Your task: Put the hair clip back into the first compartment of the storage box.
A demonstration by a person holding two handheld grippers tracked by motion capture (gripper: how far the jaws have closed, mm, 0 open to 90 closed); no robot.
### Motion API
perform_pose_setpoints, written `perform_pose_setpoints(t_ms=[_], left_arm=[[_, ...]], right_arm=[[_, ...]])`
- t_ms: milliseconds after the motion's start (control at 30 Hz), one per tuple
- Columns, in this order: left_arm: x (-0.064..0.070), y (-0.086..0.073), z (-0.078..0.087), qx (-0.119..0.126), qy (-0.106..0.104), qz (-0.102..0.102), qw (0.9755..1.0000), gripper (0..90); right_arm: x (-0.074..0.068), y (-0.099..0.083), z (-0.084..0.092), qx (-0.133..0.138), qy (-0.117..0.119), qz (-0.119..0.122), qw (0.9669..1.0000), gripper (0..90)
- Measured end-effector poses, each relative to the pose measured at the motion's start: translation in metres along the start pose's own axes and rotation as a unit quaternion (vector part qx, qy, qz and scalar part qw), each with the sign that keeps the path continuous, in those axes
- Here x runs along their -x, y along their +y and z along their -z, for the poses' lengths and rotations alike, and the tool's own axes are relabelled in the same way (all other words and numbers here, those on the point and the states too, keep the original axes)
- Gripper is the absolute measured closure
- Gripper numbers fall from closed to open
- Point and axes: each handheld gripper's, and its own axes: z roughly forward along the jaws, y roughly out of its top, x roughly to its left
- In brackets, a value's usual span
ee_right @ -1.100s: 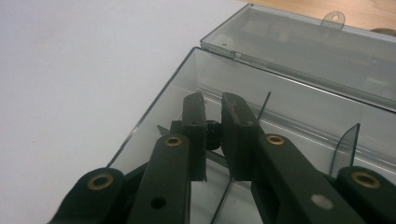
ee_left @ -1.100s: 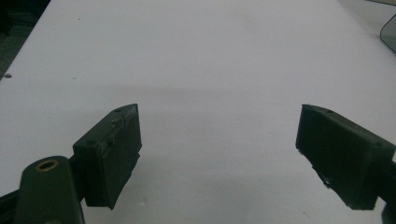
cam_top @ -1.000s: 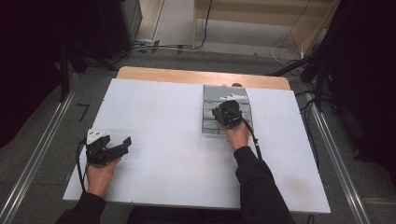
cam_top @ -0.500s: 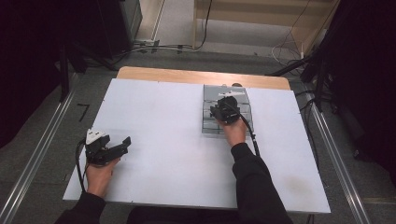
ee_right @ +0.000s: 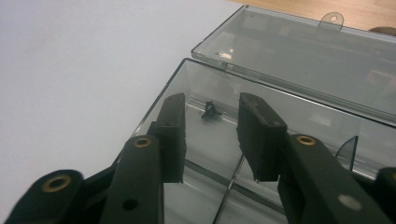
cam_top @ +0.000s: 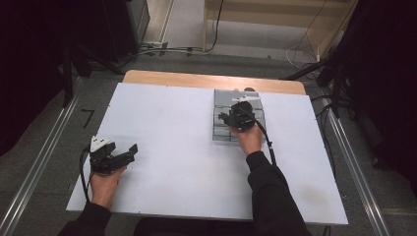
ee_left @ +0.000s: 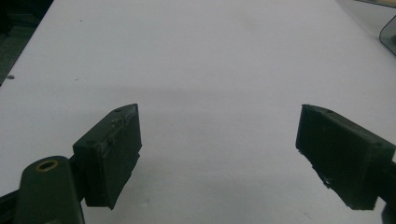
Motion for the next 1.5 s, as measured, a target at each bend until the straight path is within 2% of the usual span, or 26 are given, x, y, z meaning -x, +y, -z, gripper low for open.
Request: perform_pose_setpoints(t_ms=[100,200,267,300,433,733,1100,1500], left_arm=[[0.0,0.0,0.0,0.0,0.0,0.0,1.0,15.0],[0.0,0.0,0.0,-0.001,-0.001,-0.001,1.0,15.0],[0.0,0.0,0.0,-0.001,0.0,-0.001,1.0,15.0],[0.0,0.0,0.0,0.0,-0.001,-0.002,1.0,15.0],[0.0,0.0,0.0,-0.001,0.0,-0.001,1.0,15.0],[0.0,0.0,0.0,-0.002,0.0,-0.001,1.0,15.0],[0.001,0.0,0.0,-0.002,-0.001,-0.001,1.0,15.0],[0.001,0.0,-0.001,-0.002,0.0,-0.002,1.0,15.0]], right_arm=[[0.001,-0.001,0.002,0.001,0.004,0.0,1.0,53.6],[0.002,-0.002,0.007,0.003,0.003,-0.001,1.0,45.3],[0.002,-0.003,0.007,0.002,0.003,-0.003,1.0,44.4],[0.003,-0.004,0.009,0.0,0.006,-0.004,1.0,40.0],[0.002,-0.007,0.015,0.004,0.014,-0.003,0.9999,34.4],[0.003,-0.017,0.024,0.007,0.027,0.0,0.9996,29.4],[0.006,-0.025,0.032,0.008,0.027,0.004,0.9996,26.5],[0.006,-0.032,0.032,0.008,0.028,0.004,0.9996,23.3]])
